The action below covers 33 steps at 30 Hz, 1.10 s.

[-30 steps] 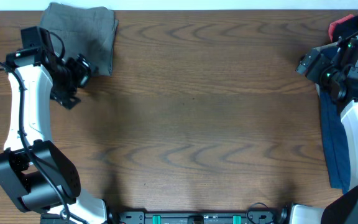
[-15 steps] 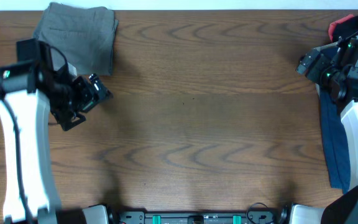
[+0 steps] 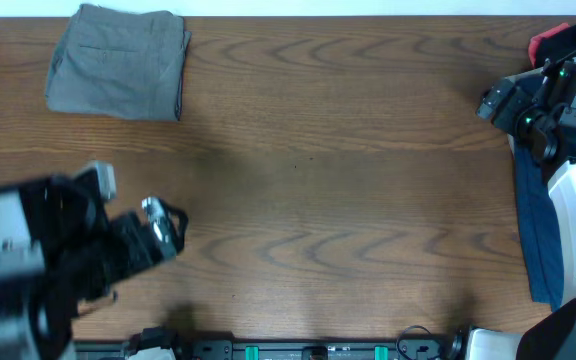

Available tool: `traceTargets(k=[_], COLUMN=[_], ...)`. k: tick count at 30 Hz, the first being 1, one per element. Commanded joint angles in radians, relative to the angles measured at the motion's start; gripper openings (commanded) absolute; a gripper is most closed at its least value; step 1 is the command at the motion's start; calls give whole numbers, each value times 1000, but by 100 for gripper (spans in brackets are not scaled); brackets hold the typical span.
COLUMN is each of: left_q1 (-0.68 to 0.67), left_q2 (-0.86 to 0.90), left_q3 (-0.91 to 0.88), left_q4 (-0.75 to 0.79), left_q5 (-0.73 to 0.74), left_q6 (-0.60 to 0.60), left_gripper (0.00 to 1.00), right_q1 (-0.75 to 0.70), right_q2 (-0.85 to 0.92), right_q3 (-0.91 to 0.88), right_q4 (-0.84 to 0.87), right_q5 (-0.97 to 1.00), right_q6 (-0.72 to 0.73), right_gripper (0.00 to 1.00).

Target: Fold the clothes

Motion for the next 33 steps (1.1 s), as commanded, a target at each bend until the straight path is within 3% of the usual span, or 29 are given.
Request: traceTargets(k=[1, 24, 29, 33], left_q1=[-4, -4, -31, -93], left_q2=[-56, -147, -254, -407], left_q3=[-2, -27, -154, -342], left_q4=[-9, -44, 0, 173], left_q5=[3, -43, -145, -114], left_q6=[-5, -3, 71, 188], left_gripper=[98, 98, 98, 98], right_q1=[-2, -2, -2, -2], right_q2=[5, 5, 5, 5], right_q3=[14, 14, 14, 14], right_q4=[-1, -1, -1, -1], right_q5=[3, 3, 3, 3], right_q6=[-18, -18, -18, -18], right_gripper=[99, 99, 99, 99])
